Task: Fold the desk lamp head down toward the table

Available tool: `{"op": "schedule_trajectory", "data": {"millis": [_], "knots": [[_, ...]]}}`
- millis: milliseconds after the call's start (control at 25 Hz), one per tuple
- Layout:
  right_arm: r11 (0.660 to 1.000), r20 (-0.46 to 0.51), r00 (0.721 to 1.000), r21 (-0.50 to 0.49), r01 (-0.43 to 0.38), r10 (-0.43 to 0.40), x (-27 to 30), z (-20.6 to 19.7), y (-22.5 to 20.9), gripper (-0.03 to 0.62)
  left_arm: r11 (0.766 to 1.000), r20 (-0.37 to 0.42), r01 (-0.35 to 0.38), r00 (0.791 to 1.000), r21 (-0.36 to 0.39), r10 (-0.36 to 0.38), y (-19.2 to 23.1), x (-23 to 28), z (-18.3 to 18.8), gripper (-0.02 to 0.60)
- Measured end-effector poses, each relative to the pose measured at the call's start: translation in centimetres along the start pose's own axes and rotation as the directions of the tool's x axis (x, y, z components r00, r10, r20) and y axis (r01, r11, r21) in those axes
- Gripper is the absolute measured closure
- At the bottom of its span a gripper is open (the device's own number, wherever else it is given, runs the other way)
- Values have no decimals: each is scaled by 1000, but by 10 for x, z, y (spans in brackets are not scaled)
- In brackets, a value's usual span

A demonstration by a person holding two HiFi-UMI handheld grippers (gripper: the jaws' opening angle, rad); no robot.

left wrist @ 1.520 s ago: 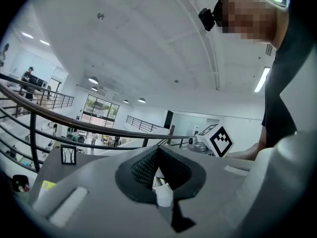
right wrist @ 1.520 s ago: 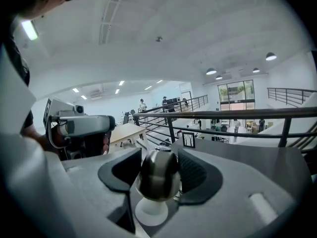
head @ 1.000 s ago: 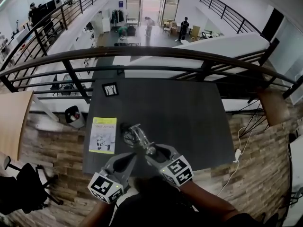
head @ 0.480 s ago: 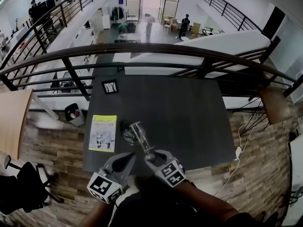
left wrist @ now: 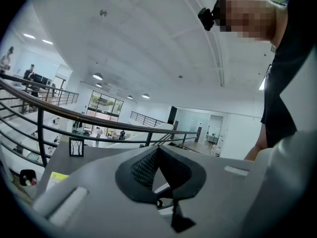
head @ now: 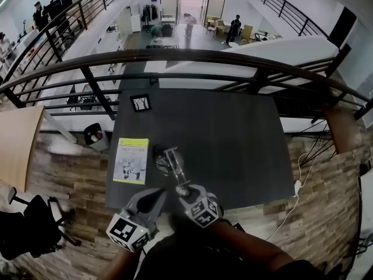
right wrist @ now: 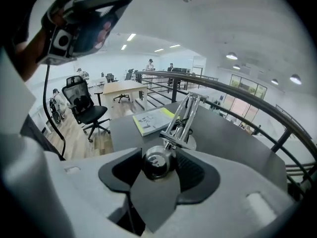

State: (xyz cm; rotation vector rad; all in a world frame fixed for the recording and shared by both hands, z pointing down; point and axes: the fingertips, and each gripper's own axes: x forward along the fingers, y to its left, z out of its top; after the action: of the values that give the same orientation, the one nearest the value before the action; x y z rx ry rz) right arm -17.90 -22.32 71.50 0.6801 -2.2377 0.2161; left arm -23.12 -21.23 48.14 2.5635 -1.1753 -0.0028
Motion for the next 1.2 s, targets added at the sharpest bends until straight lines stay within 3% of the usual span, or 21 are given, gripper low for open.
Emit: {"op": "schedule_trajectory", "data": {"millis": [560,1200], "knots": [[994,-49,996,-80,72,-76,56,-26,-2,379,1000,-18,-13,1000,-14,13,7,-13,-8,580],[990,-72,992,-109,94,-103,80,-29,-9,378,1000,-18,-12,1000,-27,11,9,-17,-11,580]]}}
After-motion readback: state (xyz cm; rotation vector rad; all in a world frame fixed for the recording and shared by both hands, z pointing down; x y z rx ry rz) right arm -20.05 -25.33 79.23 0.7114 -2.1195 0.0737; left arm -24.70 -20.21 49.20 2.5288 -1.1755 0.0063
